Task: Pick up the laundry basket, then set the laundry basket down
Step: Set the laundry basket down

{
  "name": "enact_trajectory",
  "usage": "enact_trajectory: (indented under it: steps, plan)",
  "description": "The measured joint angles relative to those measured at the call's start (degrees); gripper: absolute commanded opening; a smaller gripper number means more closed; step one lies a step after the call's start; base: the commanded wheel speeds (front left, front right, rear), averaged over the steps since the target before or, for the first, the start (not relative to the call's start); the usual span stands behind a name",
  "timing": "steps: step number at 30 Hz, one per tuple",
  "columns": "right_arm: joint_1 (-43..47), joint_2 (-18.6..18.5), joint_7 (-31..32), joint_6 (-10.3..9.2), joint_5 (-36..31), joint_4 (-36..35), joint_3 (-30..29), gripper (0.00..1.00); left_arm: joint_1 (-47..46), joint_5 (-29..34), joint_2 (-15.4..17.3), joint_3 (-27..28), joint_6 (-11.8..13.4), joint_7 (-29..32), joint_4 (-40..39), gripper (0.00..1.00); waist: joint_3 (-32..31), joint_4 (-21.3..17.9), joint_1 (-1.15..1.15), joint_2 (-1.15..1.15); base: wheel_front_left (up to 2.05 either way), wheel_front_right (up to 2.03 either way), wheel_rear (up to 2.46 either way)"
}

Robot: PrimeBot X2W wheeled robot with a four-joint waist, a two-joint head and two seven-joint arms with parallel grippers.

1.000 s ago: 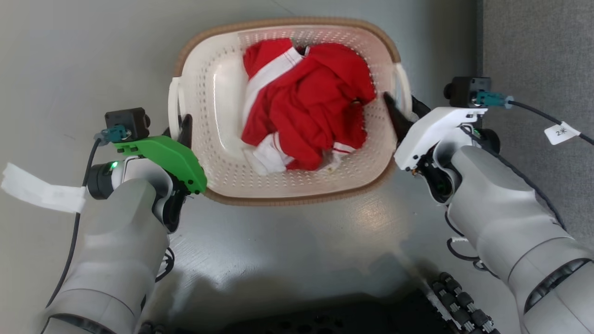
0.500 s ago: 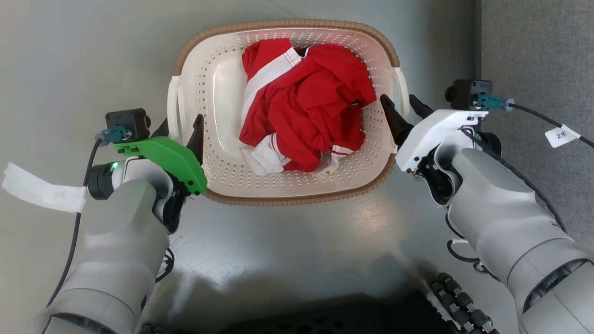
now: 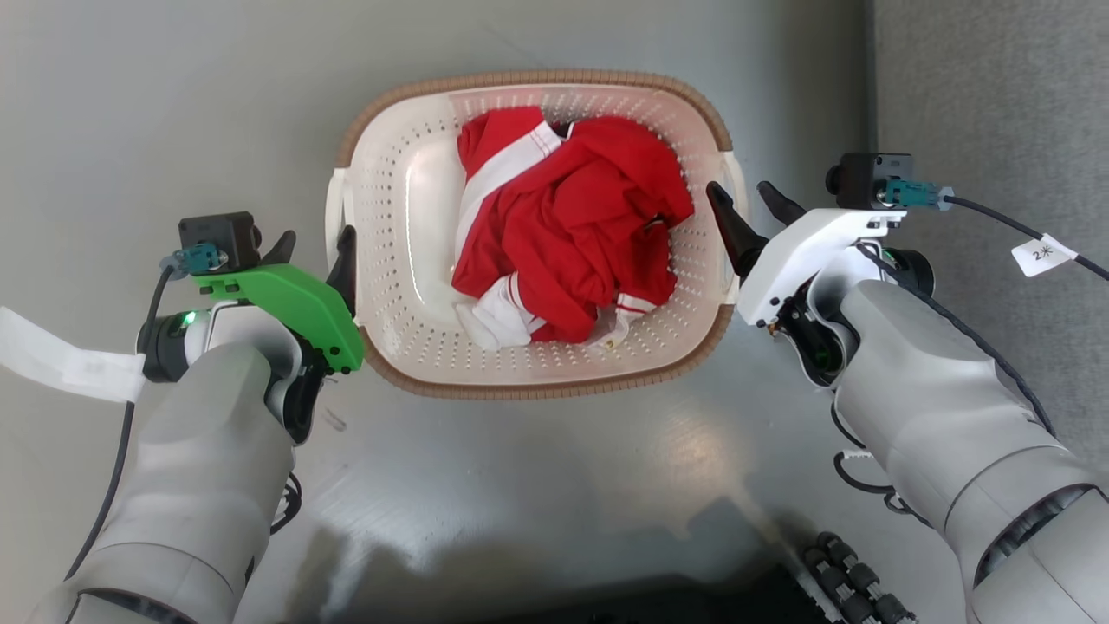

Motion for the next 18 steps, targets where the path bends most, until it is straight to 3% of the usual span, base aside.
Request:
enact_trajectory:
  steps: [11, 18]
  plan:
    - [0.5, 0.0, 0.0, 0.0, -0.6, -2.2, -0.5, 1.0, 0.9, 1.7, 1.6, 0.4, 0.0, 0.0, -4.9, 1.0, -5.9, -0.5, 0.0, 0.0, 0.0, 0.0, 0.0]
    - [1.2, -2.4, -0.1, 0.0, -2.0, -4.7, -3.2, 1.0, 3.0, 2.1, 2.2, 2.5, 0.0, 0.0, -9.4, 1.0, -11.0, -0.9, 0.0, 0.0, 0.0, 0.0, 0.0]
